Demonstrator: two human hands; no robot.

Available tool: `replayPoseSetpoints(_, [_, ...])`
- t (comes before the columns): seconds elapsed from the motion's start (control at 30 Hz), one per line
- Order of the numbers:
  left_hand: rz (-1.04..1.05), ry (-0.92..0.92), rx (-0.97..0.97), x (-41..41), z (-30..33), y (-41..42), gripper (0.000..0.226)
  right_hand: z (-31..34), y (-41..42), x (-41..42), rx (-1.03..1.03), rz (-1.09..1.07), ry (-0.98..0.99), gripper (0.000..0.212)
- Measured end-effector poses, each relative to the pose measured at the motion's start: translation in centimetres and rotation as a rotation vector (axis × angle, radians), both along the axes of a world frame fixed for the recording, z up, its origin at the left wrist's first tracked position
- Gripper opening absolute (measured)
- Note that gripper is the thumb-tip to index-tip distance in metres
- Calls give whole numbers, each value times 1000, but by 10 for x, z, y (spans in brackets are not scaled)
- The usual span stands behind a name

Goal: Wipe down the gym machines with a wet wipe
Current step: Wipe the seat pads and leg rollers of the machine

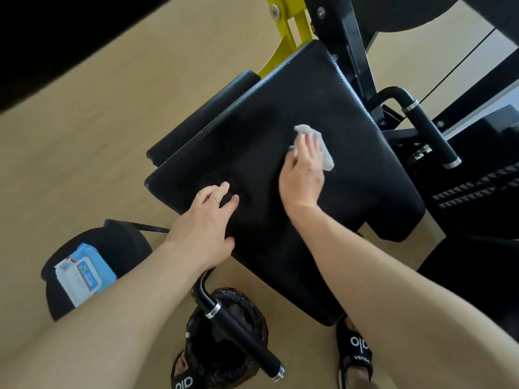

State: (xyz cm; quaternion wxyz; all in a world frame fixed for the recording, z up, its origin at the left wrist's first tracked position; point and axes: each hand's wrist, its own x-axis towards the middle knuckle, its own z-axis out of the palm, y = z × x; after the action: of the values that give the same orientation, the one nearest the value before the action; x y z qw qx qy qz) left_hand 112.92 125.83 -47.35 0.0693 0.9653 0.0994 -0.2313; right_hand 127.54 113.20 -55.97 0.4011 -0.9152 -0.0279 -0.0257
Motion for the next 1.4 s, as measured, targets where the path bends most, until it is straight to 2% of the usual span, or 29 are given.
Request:
replayPoseSetpoints(0.13, [-5, -23, -7, -1, -2, 2, 81, -4, -8, -21, -147, 517, -150, 52])
replayPoseSetpoints(0.2, [-6, -16, -13, -1, -2, 2, 81, -13, -34, -3, -243, 691, -279, 53])
replayPoseSetpoints(0.27, [-4, -14, -3, 0, -2, 2, 81, -16, -59, 30, -321, 560, -328, 52])
replayPoseSetpoints(0.37, [2, -15, 0, -1, -3, 1, 82, -8, -63, 62, -238, 144, 4, 52])
replayPoseSetpoints(0.43, [-1, -18, -1, -2, -5, 2, 83, 0, -32, 47, -201, 76, -21, 53])
replayPoseSetpoints(0.5, [-5, -22, -4, -3, -5, 4, 84, -1, -6, 0, -236, 295, -201, 54])
replayPoseSetpoints(0.57, [-7, -18, -4, -2, -2, 5, 84, -7, -15, -57, -254, 608, -228, 53])
replayPoseSetpoints(0.63, [-6, 8, -14, -2, 1, 5, 84, -13, -54, -73, -268, 759, -238, 55])
replayPoseSetpoints(0.67, [-6, 19, -14, -1, 2, 5, 84, -19, -75, -65, -298, 741, -266, 56])
replayPoseSetpoints(0.73, [-17, 26, -6, 0, 3, 6, 85, -29, -106, -30, -306, 472, -177, 55])
replayPoseSetpoints(0.8, [-33, 31, 2, -1, 1, 6, 86, -22, -117, 1, -221, 80, 73, 52])
replayPoseSetpoints(0.87, [-47, 24, 12, -2, -2, 8, 87, -17, -97, 3, -122, -120, 211, 52])
replayPoseSetpoints(0.93, [-72, 22, 13, -2, -3, 10, 87, -13, -62, -29, -92, -81, 175, 52])
replayPoseSetpoints(1.03, [-112, 31, 9, -1, -2, 16, 87, -11, -22, -122, -76, 249, 13, 52])
replayPoseSetpoints(1.1, [-154, 35, 3, 0, -1, 26, 86, -11, -25, -174, -104, 456, -7, 52])
replayPoseSetpoints(1.2, [-228, 59, -17, 0, 1, 40, 83, -11, -56, -183, -190, 663, -45, 56])
replayPoseSetpoints(1.23, [-248, 62, -24, 0, 2, 43, 84, -11, -63, -174, -216, 640, -26, 57])
replayPoseSetpoints(1.27, [-263, 60, -34, 0, 2, 44, 84, -11, -65, -161, -199, 526, 13, 56])
replayPoseSetpoints(1.37, [-282, 58, -61, -2, 2, 47, 87, -5, -34, -127, 25, -46, 254, 52])
replayPoseSetpoints(1.4, [-286, 55, -68, -2, 2, 48, 87, -1, -13, -127, 79, -115, 277, 52])
